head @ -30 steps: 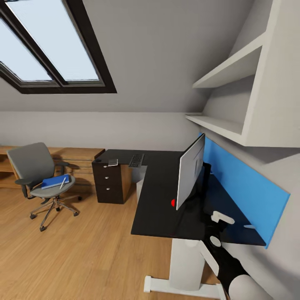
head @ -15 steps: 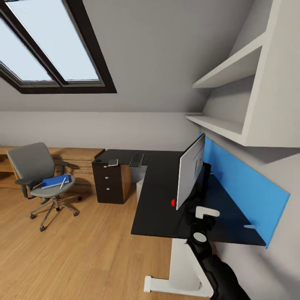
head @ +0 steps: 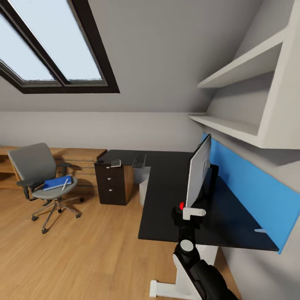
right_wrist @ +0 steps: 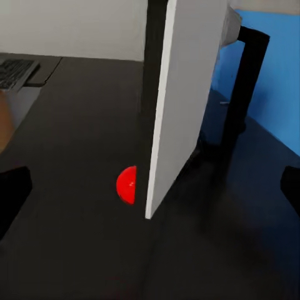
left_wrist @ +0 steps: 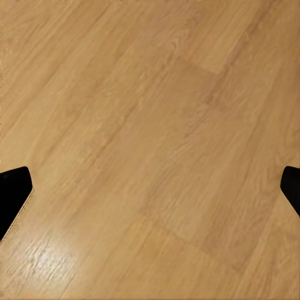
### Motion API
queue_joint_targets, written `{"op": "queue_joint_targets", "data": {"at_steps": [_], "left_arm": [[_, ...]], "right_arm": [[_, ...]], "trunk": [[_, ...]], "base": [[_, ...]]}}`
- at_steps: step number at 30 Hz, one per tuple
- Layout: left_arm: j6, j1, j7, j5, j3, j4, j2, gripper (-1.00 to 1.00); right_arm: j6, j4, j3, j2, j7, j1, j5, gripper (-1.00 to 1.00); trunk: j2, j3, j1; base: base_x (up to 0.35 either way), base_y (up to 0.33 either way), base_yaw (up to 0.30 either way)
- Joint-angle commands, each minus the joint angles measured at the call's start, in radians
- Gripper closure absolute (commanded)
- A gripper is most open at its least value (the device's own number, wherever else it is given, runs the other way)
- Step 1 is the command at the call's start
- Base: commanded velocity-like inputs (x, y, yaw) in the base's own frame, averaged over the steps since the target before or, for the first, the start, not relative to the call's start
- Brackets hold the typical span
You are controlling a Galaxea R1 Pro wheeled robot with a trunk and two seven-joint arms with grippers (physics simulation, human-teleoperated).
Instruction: In the bedroom, organize the workspace by keeping the computer under the desk, ensuring the monitor is on the desk, placing the keyboard on the desk next to the monitor, placing the mouse on the desk next to the keyboard, moving the folder from the swivel chair onto the desk next to the mouse, stacking the notebook on top of the folder with the pen on top of the notebook, and positioning the swivel chair next to the desk.
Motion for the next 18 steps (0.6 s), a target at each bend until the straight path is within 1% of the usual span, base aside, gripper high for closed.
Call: {"op": "queue_joint_targets", "data": {"at_steps": [1,5,10,18], "left_arm": [[-0.003,-0.001,0.007,0.007,-0.008,-0.002,0.001,-1.0],[-0.003,-0.001,0.007,0.006,-0.008,-0.002,0.001,-1.0],[-0.002,-0.001,0.007,0.006,-0.008,-0.002,0.001,-1.0],[-0.001,-0.001,0.007,0.008,-0.008,0.0,-0.002,-1.0]], "right_arm": [[0.009,-0.001,0.002,0.012,-0.006,-0.013,-0.001,-1.0],[0.009,0.0,0.0,0.033,-0.006,-0.049,-0.002,-1.0],[0.002,-0.001,0.002,0.035,-0.006,-0.06,0.0,-1.0],[-0.001,0.005,0.002,0.031,-0.001,-0.063,0.007,-1.0]], "trunk": [[-0.001,-0.001,0.0],[-0.001,-0.001,0.0],[-0.001,-0.001,0.0],[-0.001,-0.001,0.0]], "base": [[0.172,0.264,0.0],[0.142,0.222,0.0],[0.045,0.071,0.0],[0.004,0.006,0.0]]}}
